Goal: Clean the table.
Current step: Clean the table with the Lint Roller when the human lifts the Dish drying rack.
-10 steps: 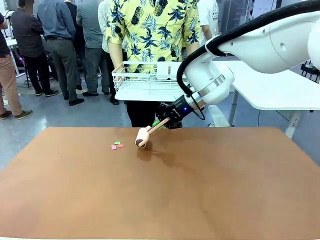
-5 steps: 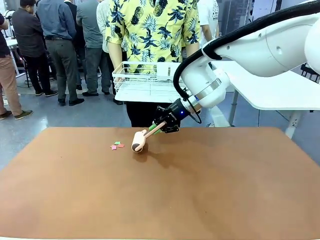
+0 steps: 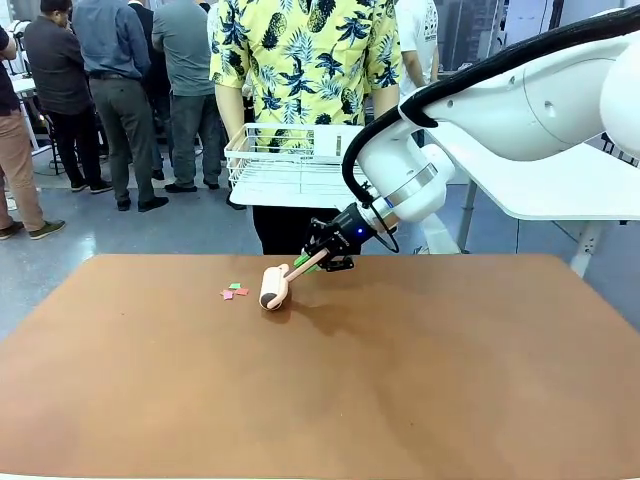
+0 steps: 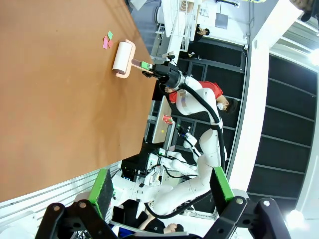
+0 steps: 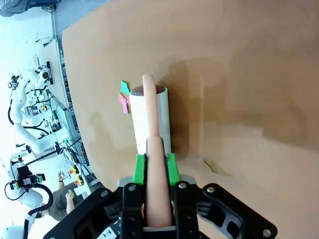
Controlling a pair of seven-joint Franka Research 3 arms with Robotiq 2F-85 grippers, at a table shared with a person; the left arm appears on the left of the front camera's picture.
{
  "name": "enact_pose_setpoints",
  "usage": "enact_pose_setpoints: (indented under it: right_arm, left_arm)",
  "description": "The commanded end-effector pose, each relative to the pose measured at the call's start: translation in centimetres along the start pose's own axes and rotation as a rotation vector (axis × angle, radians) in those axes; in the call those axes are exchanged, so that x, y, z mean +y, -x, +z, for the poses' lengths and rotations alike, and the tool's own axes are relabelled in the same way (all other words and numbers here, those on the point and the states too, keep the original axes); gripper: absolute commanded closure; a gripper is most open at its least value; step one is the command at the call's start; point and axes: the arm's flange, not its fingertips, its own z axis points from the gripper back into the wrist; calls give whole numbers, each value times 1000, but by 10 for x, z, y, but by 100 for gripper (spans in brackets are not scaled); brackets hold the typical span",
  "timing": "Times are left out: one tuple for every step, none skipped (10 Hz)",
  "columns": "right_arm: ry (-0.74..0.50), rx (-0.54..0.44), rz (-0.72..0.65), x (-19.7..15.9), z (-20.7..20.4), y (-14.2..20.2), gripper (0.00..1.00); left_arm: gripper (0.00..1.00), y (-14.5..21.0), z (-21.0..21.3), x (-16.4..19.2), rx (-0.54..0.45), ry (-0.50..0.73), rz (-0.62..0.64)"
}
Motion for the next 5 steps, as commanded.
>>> enact_pose_setpoints:
  right_arm:
    - [67,-20,-20,-18,-23,10,79]
    - [72,-60,-68,-13,-32,15,79]
    - [93,-73,-90,-4,-49,23,79]
    - [82,-72,-107,5,-69,27,79]
    - [100,-92,-112,12,-86,28,79]
  left_arm:
    - [0,2,3,0,-5,11,-4]
    - [0,2,3,0,-5,11,-4]
    - [0,2,3,0,-5,11,-4]
    - [0,2,3,0,-5,11,-4]
    - [0,2,3,0,-5,11,-4]
